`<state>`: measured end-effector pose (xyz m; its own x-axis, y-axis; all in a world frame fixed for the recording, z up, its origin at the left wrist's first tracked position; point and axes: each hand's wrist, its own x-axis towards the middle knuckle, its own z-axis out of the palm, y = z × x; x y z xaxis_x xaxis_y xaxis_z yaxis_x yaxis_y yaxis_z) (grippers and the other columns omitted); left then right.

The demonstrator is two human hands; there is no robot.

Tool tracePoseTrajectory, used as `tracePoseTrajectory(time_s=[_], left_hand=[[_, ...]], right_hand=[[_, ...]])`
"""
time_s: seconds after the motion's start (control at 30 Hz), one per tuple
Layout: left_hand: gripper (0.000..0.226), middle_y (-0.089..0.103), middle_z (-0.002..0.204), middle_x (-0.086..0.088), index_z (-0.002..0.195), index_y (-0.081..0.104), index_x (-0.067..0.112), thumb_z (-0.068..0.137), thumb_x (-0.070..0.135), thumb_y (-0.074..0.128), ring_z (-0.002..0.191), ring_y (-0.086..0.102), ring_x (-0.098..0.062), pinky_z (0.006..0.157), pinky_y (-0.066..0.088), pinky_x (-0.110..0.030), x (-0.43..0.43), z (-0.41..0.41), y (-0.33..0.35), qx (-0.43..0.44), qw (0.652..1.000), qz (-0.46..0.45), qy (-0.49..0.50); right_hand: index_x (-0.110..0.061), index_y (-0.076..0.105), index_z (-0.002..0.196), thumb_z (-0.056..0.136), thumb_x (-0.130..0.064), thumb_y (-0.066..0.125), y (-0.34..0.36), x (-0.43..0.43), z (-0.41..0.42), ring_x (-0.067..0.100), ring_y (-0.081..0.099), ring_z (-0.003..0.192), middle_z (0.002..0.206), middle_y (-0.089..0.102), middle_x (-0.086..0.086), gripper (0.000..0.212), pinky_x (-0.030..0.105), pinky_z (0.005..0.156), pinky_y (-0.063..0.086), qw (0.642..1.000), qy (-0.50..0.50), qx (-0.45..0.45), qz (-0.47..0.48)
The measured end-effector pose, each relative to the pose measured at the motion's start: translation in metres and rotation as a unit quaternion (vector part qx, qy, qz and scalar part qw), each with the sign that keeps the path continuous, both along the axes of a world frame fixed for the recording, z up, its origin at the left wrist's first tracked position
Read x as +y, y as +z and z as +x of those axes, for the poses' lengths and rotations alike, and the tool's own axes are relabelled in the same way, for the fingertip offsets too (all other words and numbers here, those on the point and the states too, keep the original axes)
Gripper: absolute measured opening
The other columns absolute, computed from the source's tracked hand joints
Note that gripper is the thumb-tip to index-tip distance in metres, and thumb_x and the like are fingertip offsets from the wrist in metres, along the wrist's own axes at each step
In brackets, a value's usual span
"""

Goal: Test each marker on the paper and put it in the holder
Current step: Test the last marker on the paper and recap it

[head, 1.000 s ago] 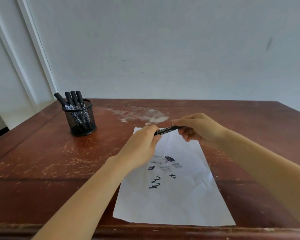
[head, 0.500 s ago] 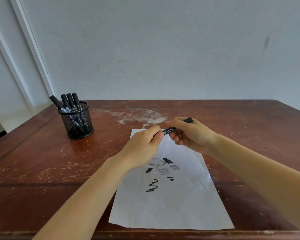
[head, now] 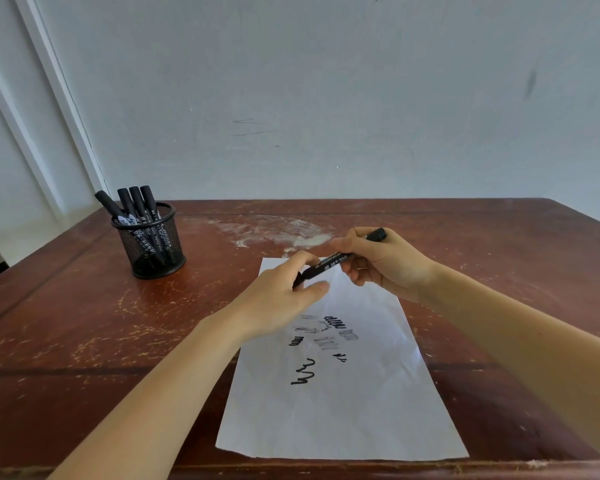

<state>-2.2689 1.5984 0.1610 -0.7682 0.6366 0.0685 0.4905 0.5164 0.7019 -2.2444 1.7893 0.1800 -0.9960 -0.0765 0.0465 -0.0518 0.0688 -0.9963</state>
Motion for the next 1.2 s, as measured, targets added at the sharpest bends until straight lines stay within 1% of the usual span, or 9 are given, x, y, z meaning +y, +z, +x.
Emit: tracePoseTrajectory(time_s=[0.13,0.2,0.27,0.4,0.47,0.53,0.63,0.93,1.2], left_hand=[[0.041,0.051,0.084,0.000,0.140,0.028,0.021,0.099,0.022,0.037,0.056,0.041,-0.009,0.048,0.032,-0.015,-0.017,-0.007,-0.003,-0.008,0.999,-0.007,0.054],[0.043,0.056,0.111,-0.003,0.142,0.027,0.016,0.100,0.019,0.034,0.076,0.054,-0.007,0.065,0.044,-0.017,-0.030,-0.012,-0.007,0.005,0.995,-0.008,0.096],[0.044,0.060,0.114,0.001,0.142,0.030,0.013,0.099,0.019,0.039,0.095,0.059,-0.008,0.085,0.048,-0.028,-0.039,-0.015,-0.013,0.013,0.992,0.011,0.122],[0.046,0.056,0.133,-0.004,0.136,0.038,0.014,0.095,0.030,0.050,0.121,0.052,-0.020,0.091,0.040,-0.027,-0.042,-0.012,-0.020,0.035,0.989,0.004,0.141],[0.036,0.060,0.126,-0.006,0.126,0.049,0.015,0.094,0.031,0.051,0.116,0.056,-0.022,0.088,0.044,-0.030,-0.043,-0.010,-0.022,0.059,0.988,-0.008,0.145],[0.024,0.068,0.105,-0.008,0.109,0.057,0.015,0.094,0.032,0.051,0.098,0.062,-0.025,0.080,0.049,-0.042,-0.045,-0.009,-0.023,0.091,0.986,-0.022,0.135],[0.020,0.067,0.085,-0.008,0.095,0.058,0.014,0.094,0.032,0.050,0.079,0.062,-0.026,0.069,0.047,-0.046,-0.049,-0.011,-0.026,0.115,0.984,-0.023,0.131],[0.016,0.067,0.084,-0.003,0.098,0.058,0.019,0.094,0.032,0.050,0.079,0.062,-0.022,0.071,0.049,-0.046,-0.051,-0.012,-0.031,0.130,0.983,-0.016,0.128],[0.015,0.065,0.079,-0.005,0.097,0.056,0.019,0.094,0.032,0.049,0.073,0.060,-0.024,0.063,0.045,-0.041,-0.051,-0.012,-0.033,0.130,0.984,-0.015,0.124]], right_hand=[[-0.007,0.062,0.075,0.093,-0.016,0.057,0.001,0.010,-0.006,0.020,0.050,0.052,0.058,0.061,0.007,0.021,0.025,0.047,0.044,0.993,-0.097,-0.019,-0.070],[-0.006,0.068,0.084,0.094,-0.022,0.056,-0.004,0.015,-0.008,0.020,0.060,0.055,0.067,0.067,0.010,0.023,0.026,0.050,0.050,0.992,-0.103,-0.042,-0.065],[-0.007,0.072,0.093,0.095,-0.026,0.056,-0.012,0.014,-0.010,0.020,0.067,0.064,0.075,0.072,0.010,0.025,0.027,0.058,0.055,0.993,-0.086,-0.064,-0.041],[-0.007,0.072,0.091,0.086,-0.010,0.067,-0.029,-0.003,-0.016,0.019,0.065,0.064,0.074,0.071,0.009,0.008,0.027,0.061,0.054,0.993,-0.096,-0.066,-0.020],[-0.005,0.070,0.082,0.083,-0.005,0.067,-0.035,-0.013,-0.020,0.021,0.060,0.058,0.067,0.067,0.010,0.003,0.028,0.055,0.050,0.991,-0.124,-0.050,-0.013],[-0.005,0.065,0.069,0.082,-0.005,0.065,-0.040,-0.019,-0.023,0.022,0.052,0.052,0.058,0.060,0.008,0.013,0.028,0.050,0.043,0.988,-0.152,-0.029,0.000],[-0.006,0.055,0.059,0.080,-0.008,0.062,-0.044,-0.020,-0.025,0.022,0.042,0.047,0.051,0.053,0.007,0.022,0.027,0.046,0.035,0.987,-0.163,-0.005,0.014],[-0.007,0.059,0.064,0.083,-0.007,0.063,-0.050,-0.020,-0.027,0.018,0.044,0.044,0.053,0.056,0.005,0.019,0.023,0.043,0.036,0.988,-0.150,0.019,0.042],[-0.005,0.062,0.066,0.083,-0.006,0.063,-0.052,-0.019,-0.028,0.020,0.048,0.047,0.058,0.060,0.008,0.016,0.027,0.045,0.040,0.986,-0.152,0.021,0.062]])
